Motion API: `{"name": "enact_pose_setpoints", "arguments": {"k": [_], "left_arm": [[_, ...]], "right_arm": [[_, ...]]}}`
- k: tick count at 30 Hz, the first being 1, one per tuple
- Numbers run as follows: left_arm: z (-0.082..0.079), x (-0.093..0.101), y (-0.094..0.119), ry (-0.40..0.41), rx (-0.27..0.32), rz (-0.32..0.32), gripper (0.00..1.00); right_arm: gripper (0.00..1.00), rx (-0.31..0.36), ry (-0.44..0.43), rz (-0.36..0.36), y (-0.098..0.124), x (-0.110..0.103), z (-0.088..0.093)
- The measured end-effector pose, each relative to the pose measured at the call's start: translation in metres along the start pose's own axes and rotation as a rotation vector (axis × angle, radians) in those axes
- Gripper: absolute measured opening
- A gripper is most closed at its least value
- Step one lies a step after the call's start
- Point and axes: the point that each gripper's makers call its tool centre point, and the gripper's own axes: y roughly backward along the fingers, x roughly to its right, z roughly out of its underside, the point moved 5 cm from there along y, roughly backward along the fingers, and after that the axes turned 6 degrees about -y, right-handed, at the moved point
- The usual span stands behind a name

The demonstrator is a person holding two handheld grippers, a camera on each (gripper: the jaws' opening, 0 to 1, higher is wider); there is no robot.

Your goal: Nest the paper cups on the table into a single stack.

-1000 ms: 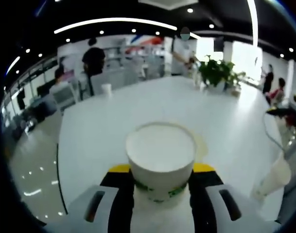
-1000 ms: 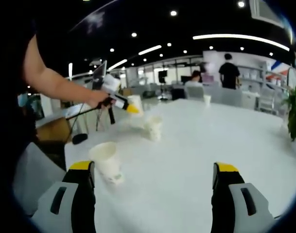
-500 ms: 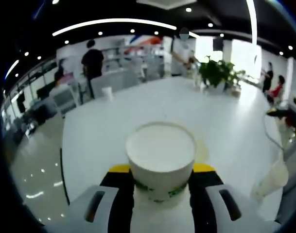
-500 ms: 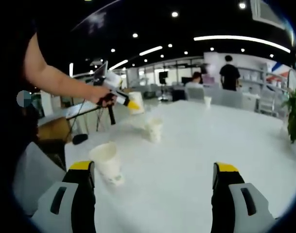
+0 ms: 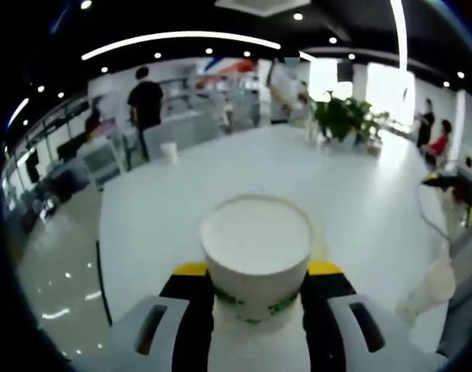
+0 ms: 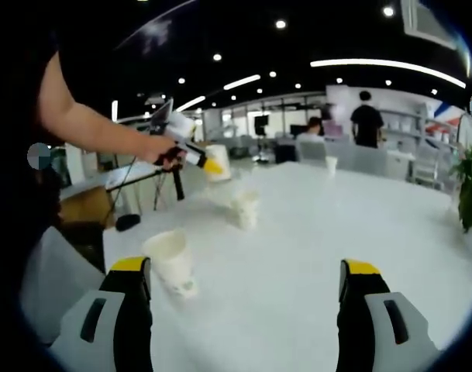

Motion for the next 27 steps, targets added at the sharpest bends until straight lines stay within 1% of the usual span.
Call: {"name": "enact_pose_setpoints", "arguments": {"k": [3,11,17,21,27], "left_arm": [[-0.001,0.005,0.001,0.009,0.001,0.012,0.41],[-0.008,0.017,0.003,-0.007,0.003,0.031,0.42],[-0.015,0.027,0.005,-0.011,0.011,0.052,0.42],[-0.021,0.031,0.008,0.001,0.025,0.059,0.42],[-0.027,0.039,0.012,-0.007,0.031,0.081,0.42]], "right_arm": [[1.00,0.002,0.002,-0.002,0.000,0.000,-0.001],[1.00,0.011,0.008,-0.002,0.004,0.000,-0.004],[1.00,0.006,0.019,-0.007,0.008,-0.002,-0.005],[1.00,0.009,0.021,-0.005,0.010,-0.001,-0.007],[1.00,0.014,0.027,-0.006,0.012,-0.003,-0.009]]}}
